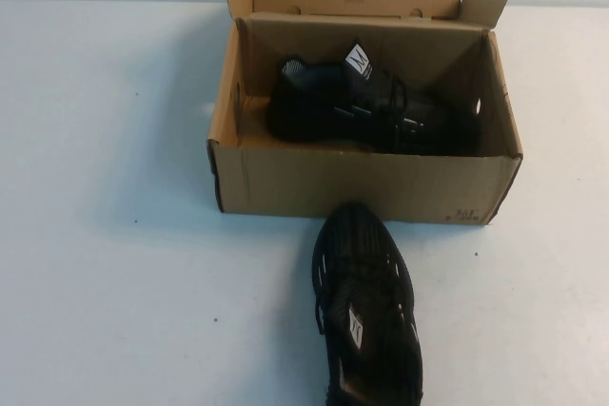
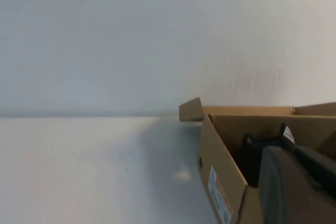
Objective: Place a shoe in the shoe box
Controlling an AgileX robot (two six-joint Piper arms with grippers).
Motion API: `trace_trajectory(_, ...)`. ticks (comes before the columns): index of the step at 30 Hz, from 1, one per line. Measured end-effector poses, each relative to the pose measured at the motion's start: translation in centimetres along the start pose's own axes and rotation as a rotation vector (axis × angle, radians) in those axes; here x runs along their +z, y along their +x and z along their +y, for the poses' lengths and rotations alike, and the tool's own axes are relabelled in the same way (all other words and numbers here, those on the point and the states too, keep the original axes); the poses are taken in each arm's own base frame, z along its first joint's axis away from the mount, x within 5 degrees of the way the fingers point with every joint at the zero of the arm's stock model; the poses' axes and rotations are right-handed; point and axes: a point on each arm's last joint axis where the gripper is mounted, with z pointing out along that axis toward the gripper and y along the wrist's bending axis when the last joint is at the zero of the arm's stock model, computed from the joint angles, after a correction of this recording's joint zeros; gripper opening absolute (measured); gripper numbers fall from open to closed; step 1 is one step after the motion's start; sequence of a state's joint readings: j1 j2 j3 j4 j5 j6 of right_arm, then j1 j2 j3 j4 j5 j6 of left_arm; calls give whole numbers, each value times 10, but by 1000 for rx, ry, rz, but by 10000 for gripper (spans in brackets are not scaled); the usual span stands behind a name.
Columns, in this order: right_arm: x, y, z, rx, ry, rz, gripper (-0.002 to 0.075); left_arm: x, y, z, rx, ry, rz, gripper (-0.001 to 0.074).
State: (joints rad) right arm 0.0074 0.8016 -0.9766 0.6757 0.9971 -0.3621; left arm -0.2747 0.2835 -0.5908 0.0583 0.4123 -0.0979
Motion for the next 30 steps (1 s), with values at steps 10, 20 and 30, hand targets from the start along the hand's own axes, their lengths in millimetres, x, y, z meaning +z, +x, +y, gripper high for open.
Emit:
trace_trajectory(10, 38, -12, 4, -52, -107, 329, -16, 24, 21, -2, -56, 5, 274, -1)
trace_trajectory(20, 79, 11, 29, -183, 49, 624, -15, 40, 12, -10, -26, 75, 456, -1)
trace_trajectory(30, 133, 36, 61, -282, 24, 726, 216, 58, 15, -11, 21, 96, 667, -1)
